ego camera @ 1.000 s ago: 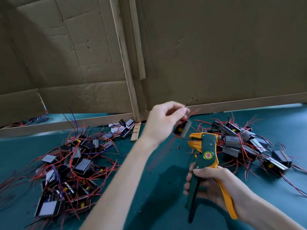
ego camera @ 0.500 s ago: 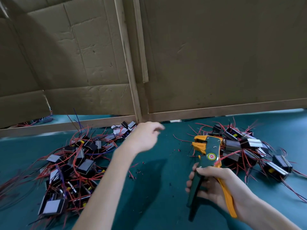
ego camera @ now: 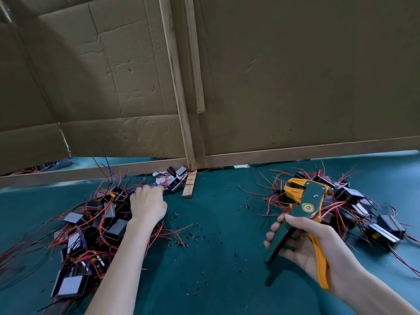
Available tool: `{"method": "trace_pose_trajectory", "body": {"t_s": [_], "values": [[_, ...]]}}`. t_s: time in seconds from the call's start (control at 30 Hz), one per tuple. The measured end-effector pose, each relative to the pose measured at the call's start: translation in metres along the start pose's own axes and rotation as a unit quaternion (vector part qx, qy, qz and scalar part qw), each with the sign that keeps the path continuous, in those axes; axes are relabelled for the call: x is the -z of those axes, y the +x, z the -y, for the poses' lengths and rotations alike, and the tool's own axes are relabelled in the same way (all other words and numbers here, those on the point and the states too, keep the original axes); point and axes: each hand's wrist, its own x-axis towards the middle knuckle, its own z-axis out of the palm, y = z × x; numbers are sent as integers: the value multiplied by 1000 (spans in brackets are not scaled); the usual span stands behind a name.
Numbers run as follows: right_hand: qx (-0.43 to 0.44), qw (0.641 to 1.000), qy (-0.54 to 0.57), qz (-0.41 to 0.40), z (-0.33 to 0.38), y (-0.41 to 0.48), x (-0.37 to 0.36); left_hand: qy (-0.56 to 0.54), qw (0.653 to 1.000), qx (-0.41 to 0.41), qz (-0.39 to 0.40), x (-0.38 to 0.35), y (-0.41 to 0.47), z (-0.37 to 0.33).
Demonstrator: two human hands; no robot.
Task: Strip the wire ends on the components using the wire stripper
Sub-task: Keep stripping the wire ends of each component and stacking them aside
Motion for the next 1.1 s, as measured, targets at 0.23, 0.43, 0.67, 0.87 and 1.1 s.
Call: {"method": "trace_pose_trajectory", "body": {"t_s": [0.23, 0.43, 0.67, 0.87, 1.1], "values": [[62, 995, -28, -80, 11, 3, 6, -15, 999, -27, -20, -7, 5, 5], [91, 988, -35, -117, 13, 11, 14, -180, 979, -16, -89, 8, 6, 4], [80, 989, -43, -115, 15, 6, 11, -322, 929, -57, -175, 62, -6, 5], [25, 999, 4, -33, 5, 0, 1, -492, 856, -147, -65, 88, -29, -8], [53, 998, -23, -30, 5, -3, -3, -389, 838, -231, 305, 81, -46, -37]]}}
